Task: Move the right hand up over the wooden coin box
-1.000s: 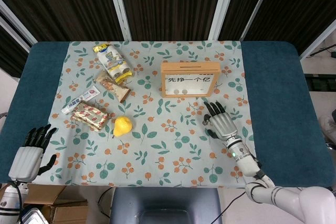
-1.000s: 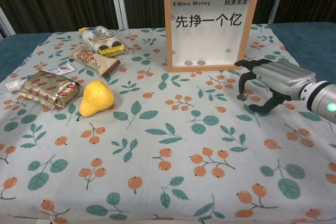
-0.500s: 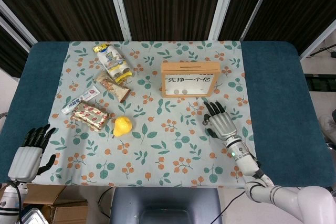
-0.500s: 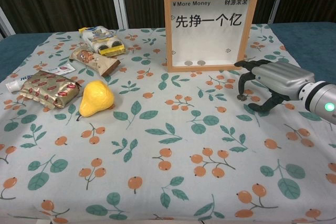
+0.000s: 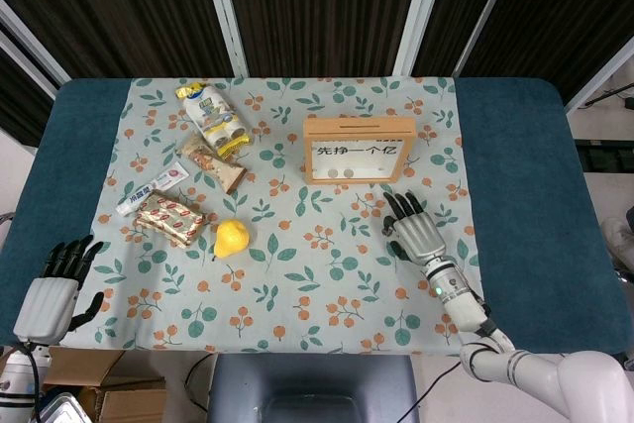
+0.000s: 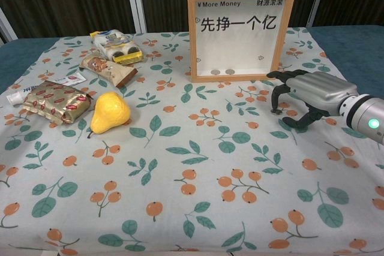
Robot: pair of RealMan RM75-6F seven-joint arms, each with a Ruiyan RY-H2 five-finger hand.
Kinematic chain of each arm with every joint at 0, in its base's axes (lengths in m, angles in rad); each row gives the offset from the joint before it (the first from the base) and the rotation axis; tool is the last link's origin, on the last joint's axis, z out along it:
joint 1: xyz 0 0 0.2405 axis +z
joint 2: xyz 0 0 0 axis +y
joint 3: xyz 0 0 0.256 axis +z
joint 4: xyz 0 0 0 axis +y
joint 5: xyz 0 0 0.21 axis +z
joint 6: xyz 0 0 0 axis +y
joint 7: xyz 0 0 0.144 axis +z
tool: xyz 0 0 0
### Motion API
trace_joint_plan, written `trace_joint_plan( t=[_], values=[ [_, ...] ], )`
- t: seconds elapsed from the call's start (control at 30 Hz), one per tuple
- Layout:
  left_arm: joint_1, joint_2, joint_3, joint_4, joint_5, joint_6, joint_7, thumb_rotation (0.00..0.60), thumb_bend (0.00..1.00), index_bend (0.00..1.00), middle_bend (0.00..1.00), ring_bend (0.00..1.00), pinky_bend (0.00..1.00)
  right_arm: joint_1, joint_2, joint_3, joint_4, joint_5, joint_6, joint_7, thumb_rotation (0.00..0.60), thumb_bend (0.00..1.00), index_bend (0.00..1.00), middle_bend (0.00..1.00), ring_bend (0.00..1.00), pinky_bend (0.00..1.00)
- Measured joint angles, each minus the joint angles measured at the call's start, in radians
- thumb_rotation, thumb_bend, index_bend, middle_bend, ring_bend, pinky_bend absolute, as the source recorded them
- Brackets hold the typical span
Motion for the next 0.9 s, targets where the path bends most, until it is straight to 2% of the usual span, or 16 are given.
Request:
trace_joint_plan(
  t=[0.3, 0.9],
  values=[
    [-0.001, 0.000, 0.001, 0.002, -0.001, -0.003, -0.003, 0.600, 0.39, 0.00, 0.00, 0.00, 0.00, 0.003, -0.007, 0.002, 0.012, 0.000, 0.003, 0.004, 0.600, 0.48, 0.59, 0.00, 0.00, 0.00],
    [0.000, -0.003, 0.003, 0.017, 0.001, -0.003, -0.017, 0.600, 0.39, 0.00, 0.00, 0.00, 0.00, 0.013, -0.022, 0.004, 0.033, 0.003, -0.007, -0.001, 0.600, 0.51, 0.62, 0.00, 0.00, 0.00]
  ],
)
